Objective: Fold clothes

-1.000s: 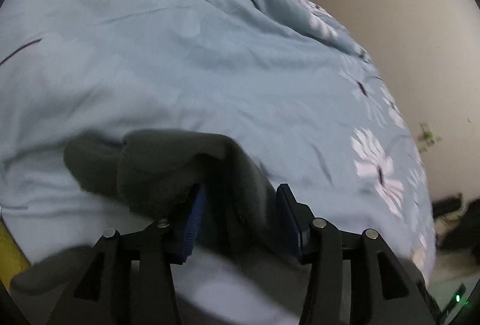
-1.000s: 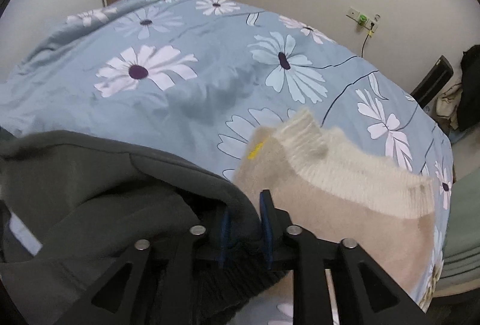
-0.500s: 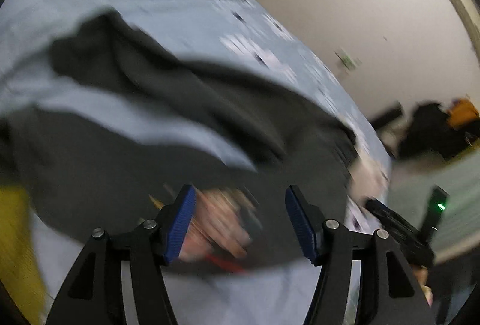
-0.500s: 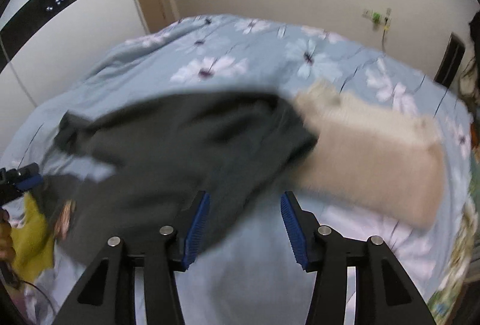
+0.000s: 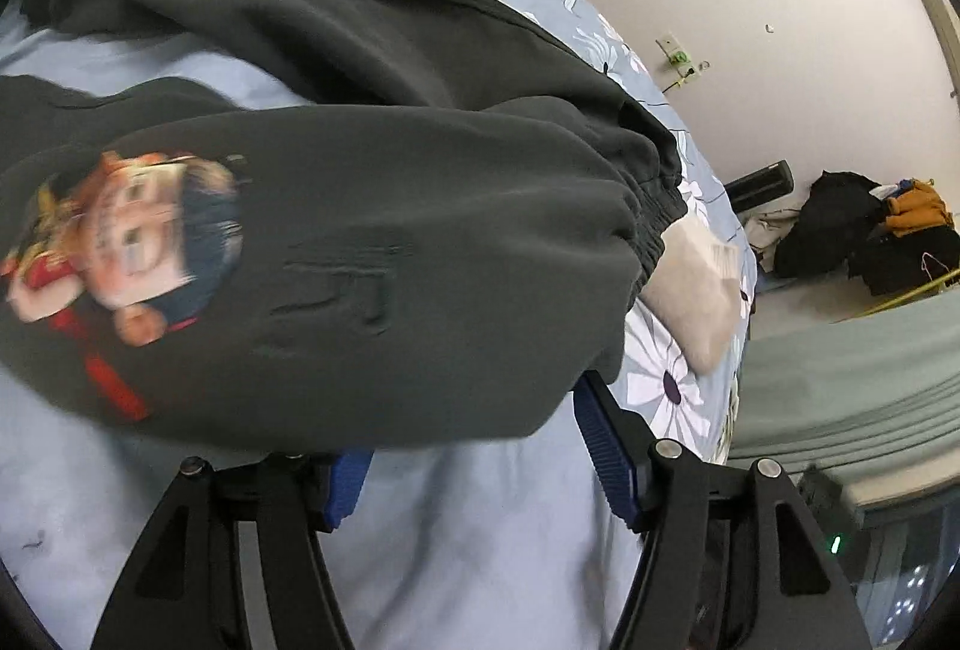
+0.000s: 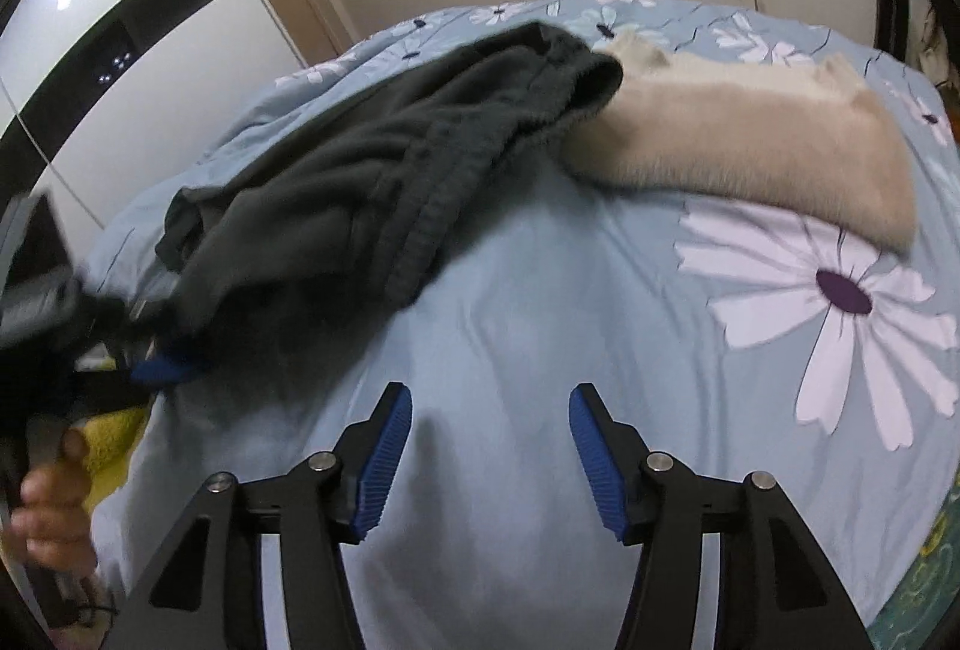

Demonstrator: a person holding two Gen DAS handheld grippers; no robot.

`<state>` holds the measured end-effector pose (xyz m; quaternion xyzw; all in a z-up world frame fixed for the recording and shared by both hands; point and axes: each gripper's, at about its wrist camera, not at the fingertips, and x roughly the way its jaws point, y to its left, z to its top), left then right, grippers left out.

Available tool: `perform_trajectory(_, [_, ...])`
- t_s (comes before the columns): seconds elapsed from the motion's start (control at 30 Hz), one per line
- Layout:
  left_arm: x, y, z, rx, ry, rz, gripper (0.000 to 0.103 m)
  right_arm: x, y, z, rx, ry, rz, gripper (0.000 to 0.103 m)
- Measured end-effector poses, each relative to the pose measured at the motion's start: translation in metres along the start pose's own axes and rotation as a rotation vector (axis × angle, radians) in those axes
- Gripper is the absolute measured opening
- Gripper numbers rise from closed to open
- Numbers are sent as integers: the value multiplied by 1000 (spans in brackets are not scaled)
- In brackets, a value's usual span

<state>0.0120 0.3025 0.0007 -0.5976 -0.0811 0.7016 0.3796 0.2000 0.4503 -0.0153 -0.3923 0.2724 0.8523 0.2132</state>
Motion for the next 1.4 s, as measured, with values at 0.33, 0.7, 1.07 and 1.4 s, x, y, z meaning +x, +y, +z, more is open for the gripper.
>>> perform_trajectory(0.33, [-2, -7, 35, -43, -120, 30, 29, 2, -12, -12, 56, -9, 84, 59])
perform_trajectory(0.7, [-5, 41, 81, -175, -126, -36, 29, 31, 7, 33, 133, -23, 387, 59])
perform_trajectory(1.07, [-33, 71, 55, -184, -78, -108, 43, 82, 22, 63, 271, 12, 527, 68])
perform_trajectory(1.4, [-91, 118, 10, -281, -119, -109, 46, 64, 11, 57, 371, -71, 495, 49])
